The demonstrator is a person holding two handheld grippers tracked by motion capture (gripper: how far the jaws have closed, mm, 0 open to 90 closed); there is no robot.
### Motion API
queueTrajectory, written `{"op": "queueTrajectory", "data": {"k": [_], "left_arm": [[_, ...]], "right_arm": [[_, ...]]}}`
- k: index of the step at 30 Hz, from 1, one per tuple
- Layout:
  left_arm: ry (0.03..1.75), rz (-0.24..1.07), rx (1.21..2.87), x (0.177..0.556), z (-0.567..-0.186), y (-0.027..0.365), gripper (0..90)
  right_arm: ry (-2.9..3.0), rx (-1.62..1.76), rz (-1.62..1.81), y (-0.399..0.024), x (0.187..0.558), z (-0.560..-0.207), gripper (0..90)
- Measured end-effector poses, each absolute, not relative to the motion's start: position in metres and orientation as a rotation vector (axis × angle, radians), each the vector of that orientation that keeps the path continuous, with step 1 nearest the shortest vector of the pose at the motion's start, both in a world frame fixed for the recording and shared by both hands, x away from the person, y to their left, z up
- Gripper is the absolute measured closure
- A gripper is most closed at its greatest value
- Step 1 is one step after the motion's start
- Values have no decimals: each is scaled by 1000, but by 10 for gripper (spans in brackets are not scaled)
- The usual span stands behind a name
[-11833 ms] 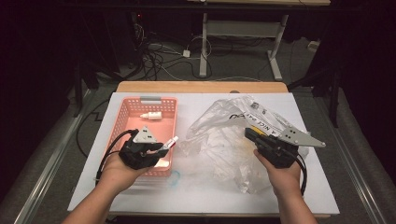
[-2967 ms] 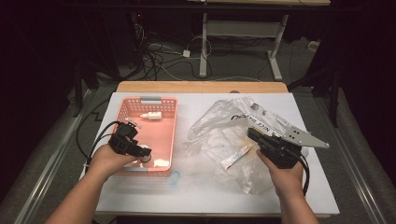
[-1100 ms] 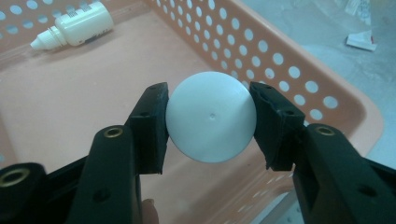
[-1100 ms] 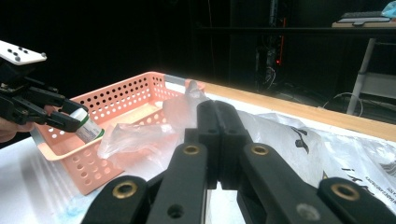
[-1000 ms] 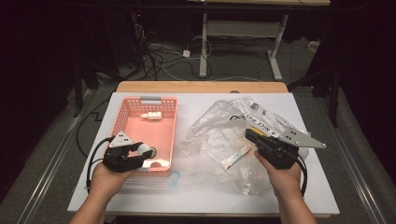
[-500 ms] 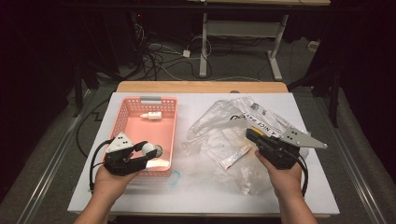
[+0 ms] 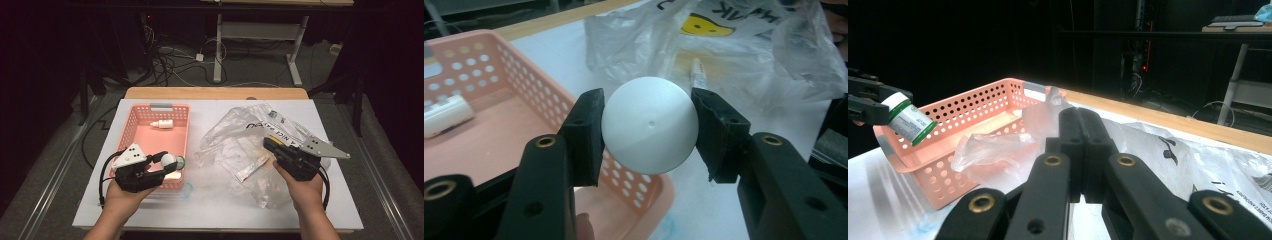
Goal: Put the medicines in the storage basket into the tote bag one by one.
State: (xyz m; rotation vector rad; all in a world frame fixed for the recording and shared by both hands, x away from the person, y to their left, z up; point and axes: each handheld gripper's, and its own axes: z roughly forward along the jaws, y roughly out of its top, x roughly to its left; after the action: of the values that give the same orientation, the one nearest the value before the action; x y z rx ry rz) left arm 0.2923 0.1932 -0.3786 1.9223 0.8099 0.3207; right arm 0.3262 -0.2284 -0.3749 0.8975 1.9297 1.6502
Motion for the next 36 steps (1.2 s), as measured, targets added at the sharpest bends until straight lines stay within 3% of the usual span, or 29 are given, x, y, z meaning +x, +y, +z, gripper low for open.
{"op": "queueTrajectory", "data": {"k": [36], "left_arm": [[688,222,2067,287,-421,114,493]], "right_arm": [[1936,901,1654,-228,326,-376,900]]}}
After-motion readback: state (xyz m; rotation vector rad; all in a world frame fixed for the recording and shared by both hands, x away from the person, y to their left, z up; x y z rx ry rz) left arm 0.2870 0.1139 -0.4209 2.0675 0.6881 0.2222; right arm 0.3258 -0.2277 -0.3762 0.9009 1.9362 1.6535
